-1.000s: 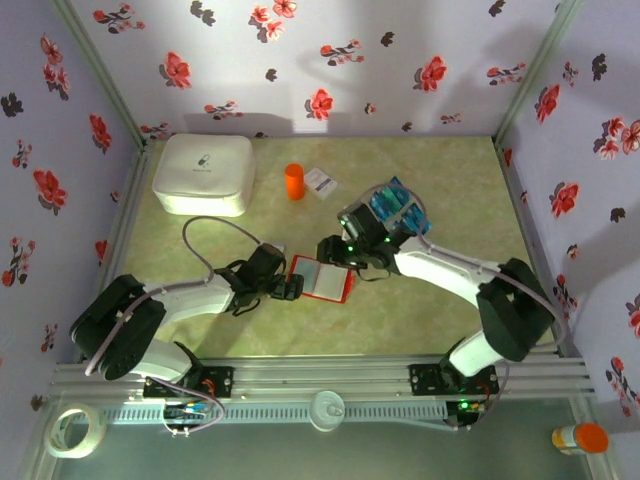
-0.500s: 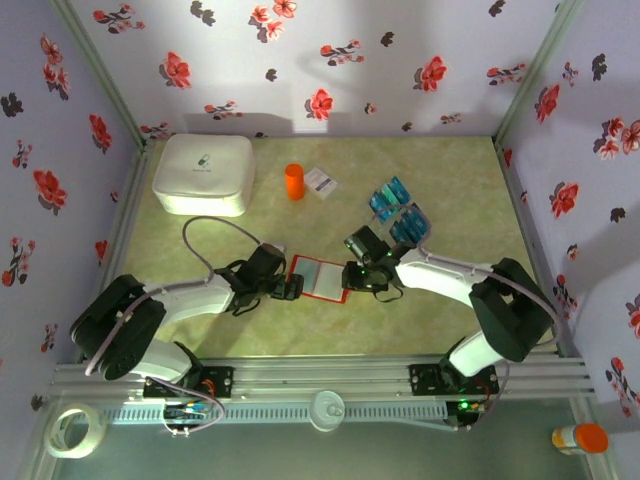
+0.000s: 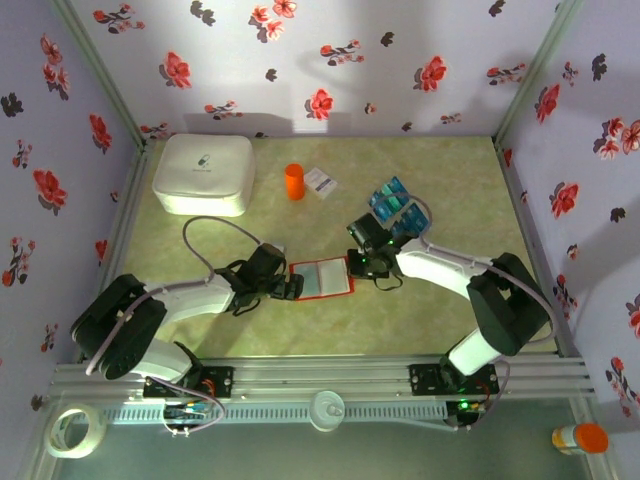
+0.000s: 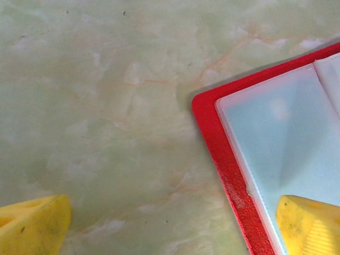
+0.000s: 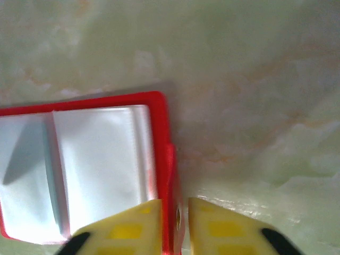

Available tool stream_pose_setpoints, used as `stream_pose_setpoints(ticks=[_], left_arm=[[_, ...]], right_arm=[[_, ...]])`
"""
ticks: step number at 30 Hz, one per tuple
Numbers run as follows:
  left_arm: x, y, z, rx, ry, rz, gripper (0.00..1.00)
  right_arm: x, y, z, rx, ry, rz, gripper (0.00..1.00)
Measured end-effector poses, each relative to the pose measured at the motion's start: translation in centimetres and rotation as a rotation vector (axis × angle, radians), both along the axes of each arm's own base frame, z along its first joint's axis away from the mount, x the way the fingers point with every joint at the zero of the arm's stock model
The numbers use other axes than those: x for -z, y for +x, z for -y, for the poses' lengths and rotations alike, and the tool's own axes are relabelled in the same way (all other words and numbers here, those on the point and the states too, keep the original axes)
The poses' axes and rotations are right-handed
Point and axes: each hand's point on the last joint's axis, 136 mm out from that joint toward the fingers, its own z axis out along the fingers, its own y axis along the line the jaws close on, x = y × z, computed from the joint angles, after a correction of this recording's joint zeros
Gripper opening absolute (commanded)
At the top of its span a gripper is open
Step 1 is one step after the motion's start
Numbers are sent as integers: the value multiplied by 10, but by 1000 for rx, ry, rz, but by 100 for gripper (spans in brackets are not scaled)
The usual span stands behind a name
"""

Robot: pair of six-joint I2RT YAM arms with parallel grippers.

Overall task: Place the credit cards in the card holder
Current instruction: Rotate the card holder at the center of the table, then press the card slot into the card holder.

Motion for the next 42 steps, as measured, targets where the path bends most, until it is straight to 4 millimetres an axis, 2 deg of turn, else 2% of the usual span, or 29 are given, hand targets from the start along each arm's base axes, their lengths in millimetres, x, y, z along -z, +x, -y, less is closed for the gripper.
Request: stream_pose_setpoints(ticks=[4,9,12,15,18,23,28,35,42], left_arm=[[0,0,0,-1,4,3,100],[1,1,0,-2,5,3,100],[1,0,0,-1,5,3,100],[1,1,0,-2,6,4,100],[1,1,0,-3,7,5,100],[1,1,0,-3,6,6,100],[1,1,0,-3,7,6,100],[1,1,0,-3,7,6,100],[-2,-1,-2,-3,6,5,100]], right_arm=[[-2,-1,0,3,4,-1,39],[-25,1,-1,12,48,46,36],[-40,1,-4,18,93,69,23],[-44,1,-14,13,140,61,10],[-40,1,-29,-2,183,34,1],[-25,2,-63,-48,253,-16,0],[-5,2,-87,-76,289,-63,0],[12,3,-101,-83,309,-100,0],[24,4,-106,-80,315,-117,0]])
